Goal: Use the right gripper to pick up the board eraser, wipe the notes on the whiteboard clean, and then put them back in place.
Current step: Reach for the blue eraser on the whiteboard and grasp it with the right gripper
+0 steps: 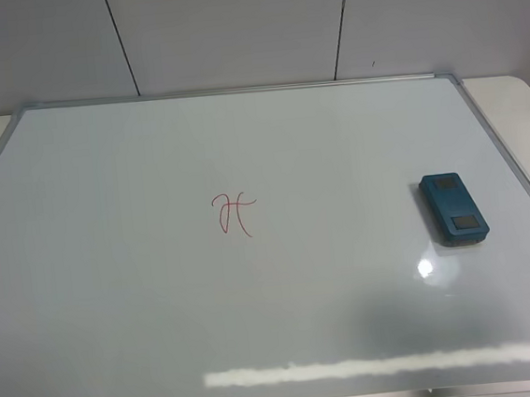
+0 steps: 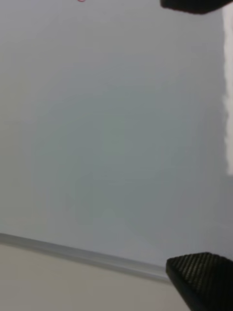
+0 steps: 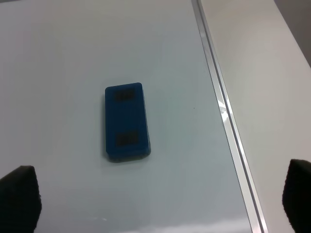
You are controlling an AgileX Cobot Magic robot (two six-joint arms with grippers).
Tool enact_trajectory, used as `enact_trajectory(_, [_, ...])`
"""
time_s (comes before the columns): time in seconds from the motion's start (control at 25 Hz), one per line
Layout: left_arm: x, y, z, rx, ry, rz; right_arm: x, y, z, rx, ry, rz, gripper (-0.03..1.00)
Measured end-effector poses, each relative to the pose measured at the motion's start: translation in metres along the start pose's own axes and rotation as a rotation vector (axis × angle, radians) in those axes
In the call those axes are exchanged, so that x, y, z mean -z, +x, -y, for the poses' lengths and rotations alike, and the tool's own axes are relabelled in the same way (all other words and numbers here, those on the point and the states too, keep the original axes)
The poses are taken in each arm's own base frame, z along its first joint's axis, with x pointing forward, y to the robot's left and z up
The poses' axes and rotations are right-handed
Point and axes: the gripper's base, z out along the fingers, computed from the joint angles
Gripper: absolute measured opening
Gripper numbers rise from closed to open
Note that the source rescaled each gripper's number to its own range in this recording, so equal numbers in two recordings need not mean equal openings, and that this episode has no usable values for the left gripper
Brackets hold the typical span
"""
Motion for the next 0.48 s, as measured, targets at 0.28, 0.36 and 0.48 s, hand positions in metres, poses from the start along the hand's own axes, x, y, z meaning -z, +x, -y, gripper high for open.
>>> enact_trajectory(0.28, [0.0, 0.0, 0.0, 0.0, 0.0, 0.0, 0.0, 0.0, 0.0002, 0.001, 0.002, 0.0, 1.0])
enact_trajectory(0.36, [0.0, 0.0, 0.0, 0.0, 0.0, 0.0, 0.0, 0.0, 0.0002, 0.001, 0.002, 0.0, 1.0])
enact_trajectory(0.48, [0.0, 0.0, 0.0, 0.0, 0.0, 0.0, 0.0, 0.0, 0.0002, 0.001, 0.002, 0.0, 1.0])
